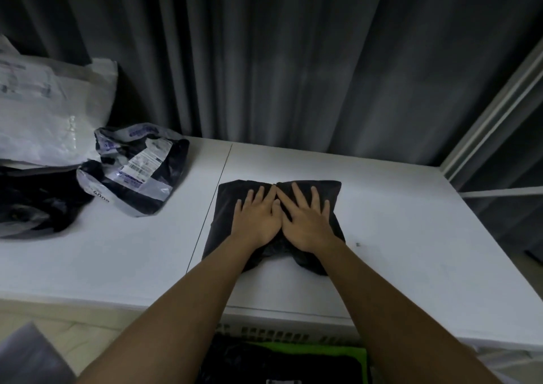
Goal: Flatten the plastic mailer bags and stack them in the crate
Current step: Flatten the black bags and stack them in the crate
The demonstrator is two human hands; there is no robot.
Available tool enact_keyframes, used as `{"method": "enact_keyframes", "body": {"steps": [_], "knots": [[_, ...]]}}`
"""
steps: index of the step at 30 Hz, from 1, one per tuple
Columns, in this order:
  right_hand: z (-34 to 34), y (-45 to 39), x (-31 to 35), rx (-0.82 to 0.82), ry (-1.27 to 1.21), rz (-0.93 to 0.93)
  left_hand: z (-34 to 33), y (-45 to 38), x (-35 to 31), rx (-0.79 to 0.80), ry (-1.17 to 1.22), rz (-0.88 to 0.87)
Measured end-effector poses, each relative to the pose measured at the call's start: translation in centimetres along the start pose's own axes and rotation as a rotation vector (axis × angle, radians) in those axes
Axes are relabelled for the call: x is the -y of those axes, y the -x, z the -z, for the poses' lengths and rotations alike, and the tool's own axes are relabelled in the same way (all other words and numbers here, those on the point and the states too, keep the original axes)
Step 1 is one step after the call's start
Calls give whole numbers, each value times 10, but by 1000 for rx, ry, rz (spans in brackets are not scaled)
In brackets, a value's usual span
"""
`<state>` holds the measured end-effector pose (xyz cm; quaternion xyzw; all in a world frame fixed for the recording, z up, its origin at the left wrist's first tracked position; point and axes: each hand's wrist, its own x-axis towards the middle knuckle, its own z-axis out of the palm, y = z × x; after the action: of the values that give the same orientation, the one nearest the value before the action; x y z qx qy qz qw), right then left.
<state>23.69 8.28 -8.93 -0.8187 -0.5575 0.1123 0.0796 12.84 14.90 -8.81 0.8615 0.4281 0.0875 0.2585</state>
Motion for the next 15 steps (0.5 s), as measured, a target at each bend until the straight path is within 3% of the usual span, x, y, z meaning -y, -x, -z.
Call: {"method": "enact_keyframes", "body": {"steps": [15], "knots": [[-37, -6, -10, -11, 101, 15, -32, 0, 18, 2, -187, 24]]}}
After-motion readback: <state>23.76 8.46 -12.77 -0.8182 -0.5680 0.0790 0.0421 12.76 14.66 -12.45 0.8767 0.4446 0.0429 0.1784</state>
